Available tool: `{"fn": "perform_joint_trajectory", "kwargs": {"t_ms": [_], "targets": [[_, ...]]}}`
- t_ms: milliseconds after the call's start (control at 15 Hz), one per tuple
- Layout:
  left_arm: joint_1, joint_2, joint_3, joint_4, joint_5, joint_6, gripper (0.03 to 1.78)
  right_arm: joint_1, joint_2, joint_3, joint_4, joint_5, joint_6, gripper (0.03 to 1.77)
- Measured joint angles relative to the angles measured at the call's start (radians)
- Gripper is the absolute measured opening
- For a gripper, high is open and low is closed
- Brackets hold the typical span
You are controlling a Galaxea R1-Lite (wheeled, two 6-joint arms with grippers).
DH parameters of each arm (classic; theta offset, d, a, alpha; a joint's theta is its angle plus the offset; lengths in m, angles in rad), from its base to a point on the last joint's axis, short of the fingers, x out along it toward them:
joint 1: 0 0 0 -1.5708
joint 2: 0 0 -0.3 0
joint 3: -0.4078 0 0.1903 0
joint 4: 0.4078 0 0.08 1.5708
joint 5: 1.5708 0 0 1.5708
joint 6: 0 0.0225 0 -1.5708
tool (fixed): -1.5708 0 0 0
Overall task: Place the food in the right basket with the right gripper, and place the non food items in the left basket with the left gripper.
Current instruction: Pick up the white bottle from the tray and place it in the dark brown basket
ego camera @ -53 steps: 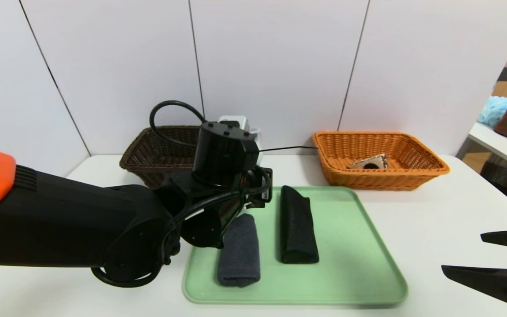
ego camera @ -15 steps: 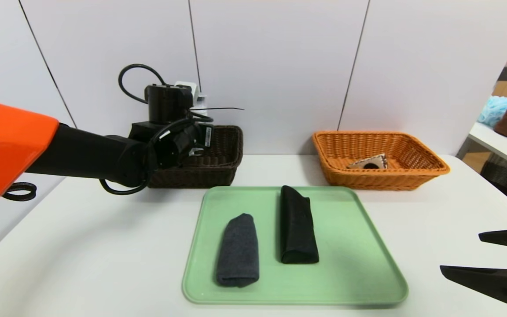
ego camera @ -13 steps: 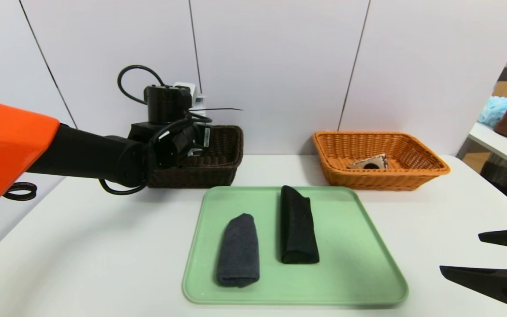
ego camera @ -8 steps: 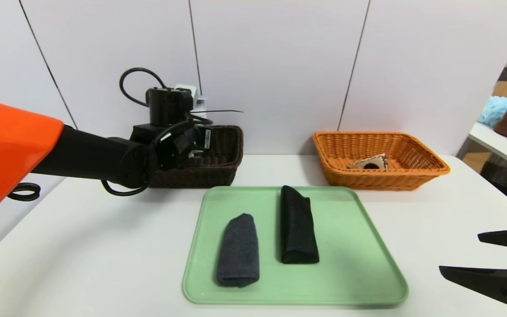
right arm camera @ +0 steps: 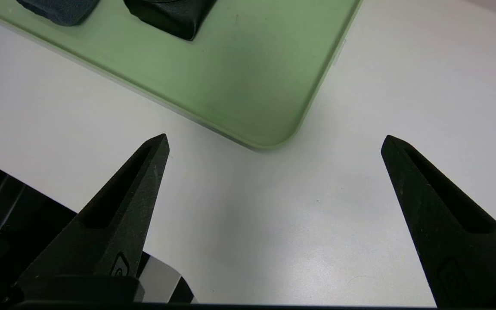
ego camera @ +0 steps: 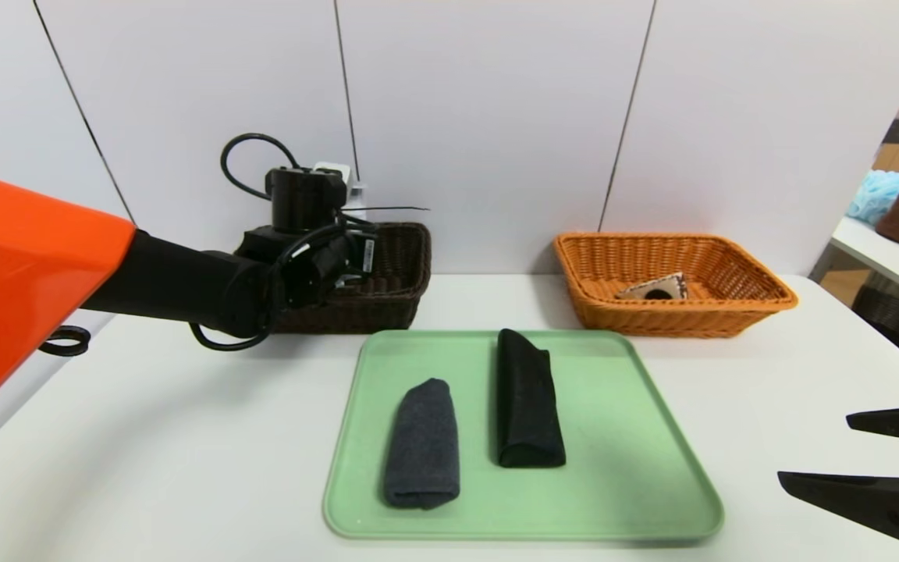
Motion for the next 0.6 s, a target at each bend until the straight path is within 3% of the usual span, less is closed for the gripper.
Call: {"fn": "perform_joint_trajectory", "kwargs": {"t_ms": [333,600], "targets": [[0.0,0.005,0.009,0.001,0.001,0.002,0.52,0.0,0.0,0.0,0.0,0.0,0.0,1.7],[0.0,0.004,0.021,-0.001,0.002,0.0,0.94,0.0,0.0,-0.001,0.0,0.0,0.0,1.7]]}}
